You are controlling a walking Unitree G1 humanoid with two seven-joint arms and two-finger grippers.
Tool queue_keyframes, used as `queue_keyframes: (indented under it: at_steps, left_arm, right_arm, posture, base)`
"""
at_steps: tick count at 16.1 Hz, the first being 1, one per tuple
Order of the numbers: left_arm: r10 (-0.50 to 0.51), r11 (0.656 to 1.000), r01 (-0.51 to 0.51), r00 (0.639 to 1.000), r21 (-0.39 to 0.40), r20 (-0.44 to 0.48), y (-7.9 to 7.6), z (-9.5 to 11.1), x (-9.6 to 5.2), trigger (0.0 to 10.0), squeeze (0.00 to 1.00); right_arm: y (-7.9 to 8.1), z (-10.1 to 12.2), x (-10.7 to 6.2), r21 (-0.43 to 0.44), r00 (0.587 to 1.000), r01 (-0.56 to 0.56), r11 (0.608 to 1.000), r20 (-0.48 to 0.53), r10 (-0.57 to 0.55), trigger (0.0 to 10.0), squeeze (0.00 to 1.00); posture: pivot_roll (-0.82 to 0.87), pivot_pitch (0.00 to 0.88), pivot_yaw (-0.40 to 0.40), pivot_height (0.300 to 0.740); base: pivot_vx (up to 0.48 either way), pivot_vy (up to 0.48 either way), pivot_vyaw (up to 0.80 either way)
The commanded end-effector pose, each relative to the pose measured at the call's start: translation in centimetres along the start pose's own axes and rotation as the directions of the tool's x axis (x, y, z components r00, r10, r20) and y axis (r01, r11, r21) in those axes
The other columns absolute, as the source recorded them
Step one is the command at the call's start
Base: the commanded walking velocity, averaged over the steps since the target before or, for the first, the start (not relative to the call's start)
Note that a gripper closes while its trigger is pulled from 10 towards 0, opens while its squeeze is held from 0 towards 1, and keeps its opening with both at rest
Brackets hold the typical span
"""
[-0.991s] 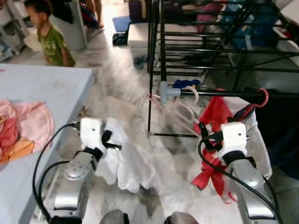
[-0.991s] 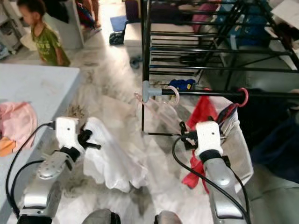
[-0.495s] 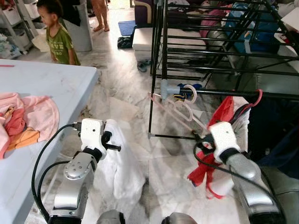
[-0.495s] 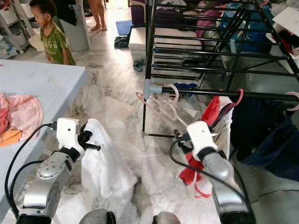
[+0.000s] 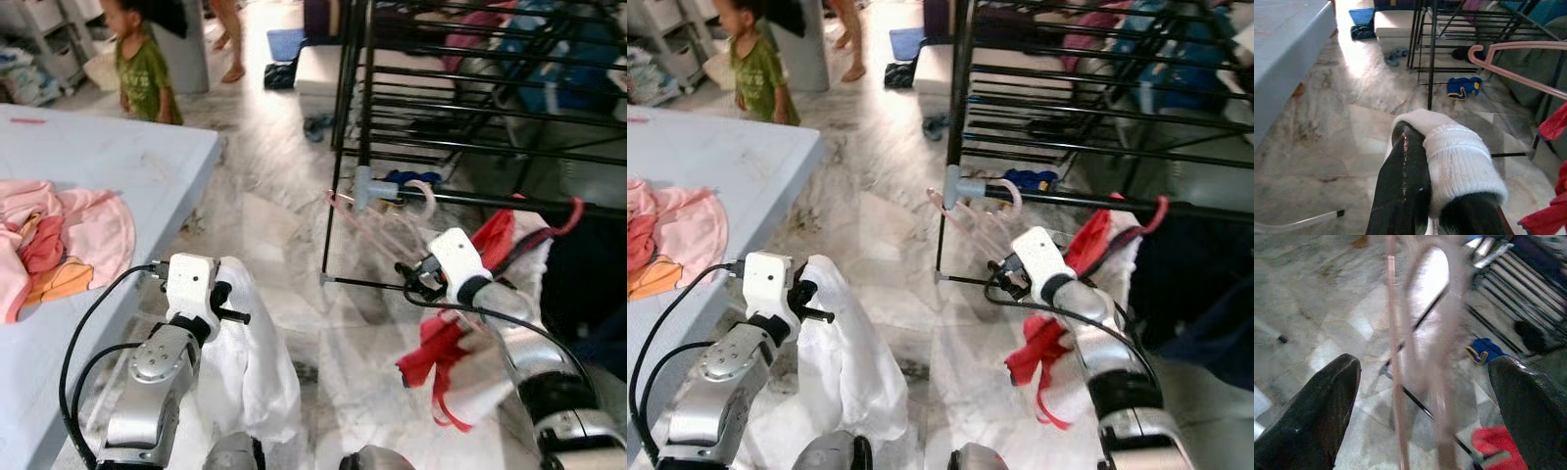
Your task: Hang hanger
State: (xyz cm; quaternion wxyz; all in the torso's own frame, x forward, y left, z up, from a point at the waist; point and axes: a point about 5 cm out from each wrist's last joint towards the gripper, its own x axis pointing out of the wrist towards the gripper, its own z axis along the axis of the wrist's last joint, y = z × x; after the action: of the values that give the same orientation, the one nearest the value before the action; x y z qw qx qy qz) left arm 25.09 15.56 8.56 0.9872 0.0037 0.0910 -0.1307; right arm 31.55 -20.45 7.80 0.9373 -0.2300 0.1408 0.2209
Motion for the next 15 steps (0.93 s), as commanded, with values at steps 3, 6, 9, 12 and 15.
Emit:
queue_keyframes:
  at_steps: [3, 6, 9, 12, 15]
  left_arm:
    - [0.006, 1.0, -0.007, 0.999, 0.024, 0.039, 0.2, 1.2, -0.2, 10.0, 0.0]
    - [0.015, 0.999, -0.016, 0.999, 0.029, 0.03, 0.5, 1.2, -0.5, 10.0, 0.0]
    - [0.015, 1.0, -0.016, 1.0, 0.026, 0.023, 0.2, 1.0, -0.6, 10.0, 0.0]
    - [0.012, 1.0, -0.013, 1.0, 0.027, 0.016, 0.1, 1.0, -0.6, 10.0, 0.0]
    - [0.012, 1.0, -0.012, 1.0, 0.028, 0.015, 0.2, 1.0, -0.5, 10.0, 0.0]
  right_arm:
    - [-1.9, -0.3, 0.5, -0.046, 0.997, -0.038, 0.998, -0.07, 0.035, 10.0, 0.0]
    - [-3.1, -0.1, 0.8, -0.06, 0.993, -0.068, 0.996, -0.105, 0.061, 4.8, 0.0]
    - [-3.6, 0.2, 1.0, -0.062, 0.992, -0.074, 0.995, -0.108, 0.067, 0.0, 0.0]
    - [-3.4, -0.6, 0.7, -0.048, 0.987, -0.11, 0.993, -0.123, 0.103, 0.0, 0.0]
    - [-3.5, -1.0, 0.4, -0.038, 0.985, -0.117, 0.992, -0.13, 0.111, 0.0, 0.0]
  posture:
    - [0.08, 0.073, -0.027, 0.74]
    - [0.09, 0.076, -0.031, 0.74]
    - [0.09, 0.078, -0.034, 0.74]
    - [0.09, 0.079, -0.032, 0.74]
    - [0.08, 0.078, -0.03, 0.74]
  base:
    - [0.0, 0.0, 0.0]
    - [0.0, 0.0, 0.0]
    - [0.0, 0.0, 0.0]
    - [0.0, 0.0, 0.0]
    - [0.0, 0.0, 0.0]
